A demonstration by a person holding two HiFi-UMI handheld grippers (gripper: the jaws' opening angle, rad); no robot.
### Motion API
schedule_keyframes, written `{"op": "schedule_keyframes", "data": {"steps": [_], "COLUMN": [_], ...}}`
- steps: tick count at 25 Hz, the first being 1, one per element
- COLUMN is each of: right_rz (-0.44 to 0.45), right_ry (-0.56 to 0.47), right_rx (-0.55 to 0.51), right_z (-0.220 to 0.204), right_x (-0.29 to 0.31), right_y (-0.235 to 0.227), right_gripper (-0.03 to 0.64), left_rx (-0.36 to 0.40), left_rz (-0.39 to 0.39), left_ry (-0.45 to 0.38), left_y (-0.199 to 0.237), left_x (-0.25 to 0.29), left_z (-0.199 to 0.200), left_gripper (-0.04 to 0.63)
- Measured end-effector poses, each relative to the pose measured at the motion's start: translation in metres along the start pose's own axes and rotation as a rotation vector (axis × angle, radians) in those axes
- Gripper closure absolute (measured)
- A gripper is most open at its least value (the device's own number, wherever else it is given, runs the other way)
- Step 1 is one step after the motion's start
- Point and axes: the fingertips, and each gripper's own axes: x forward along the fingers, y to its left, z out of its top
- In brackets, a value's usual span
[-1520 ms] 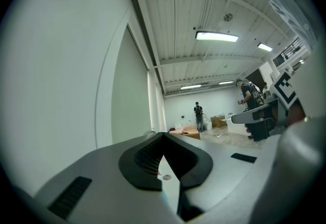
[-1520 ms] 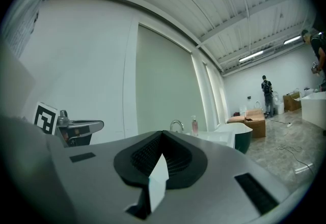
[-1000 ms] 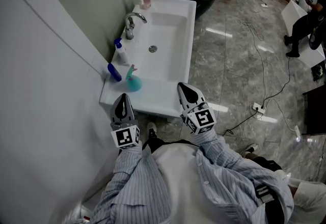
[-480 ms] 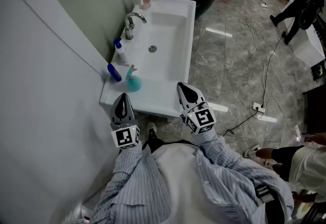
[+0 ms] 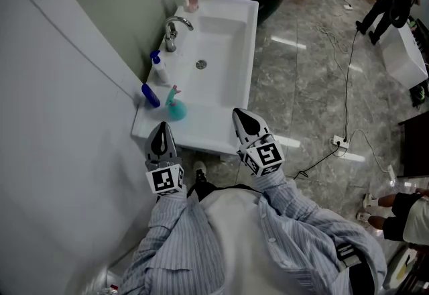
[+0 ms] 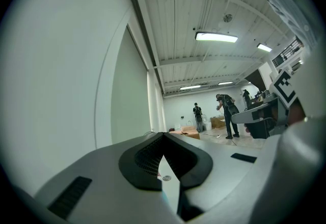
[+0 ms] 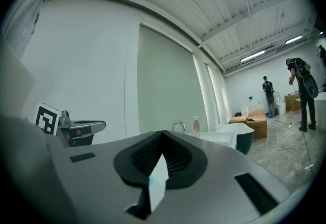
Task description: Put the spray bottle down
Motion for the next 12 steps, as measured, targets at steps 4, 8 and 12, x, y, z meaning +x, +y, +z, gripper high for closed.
{"op": "schedule_keyframes", "data": {"steps": [4,8,12], "right_rz": [-0.002,-0.002,-0.002], "right_ry": [-0.002,0.0,0.004], "right_rx": [0.001,0.003,0.004], "right_z": [-0.0002,-0.0012,-0.0032], "right_x": [0.0001,-0.0005,0.0004], "right_y": [-0.0012,-0.0026,-0.0043], "right_gripper": [0.603,0.603,0.603], "left_rx": [0.0,0.001,-0.001], "left_rz": [0.0,0.0,0.0], "left_ry": [0.0,0.003,0.006], "left_y": [-0.0006,-0.0021,-0.0025], "left_x": [0.0005,0.0015,0.0032], "left_z": [-0.0008,-0.001,-0.0026], "left_gripper": [0.595,0.595,0.594]}}
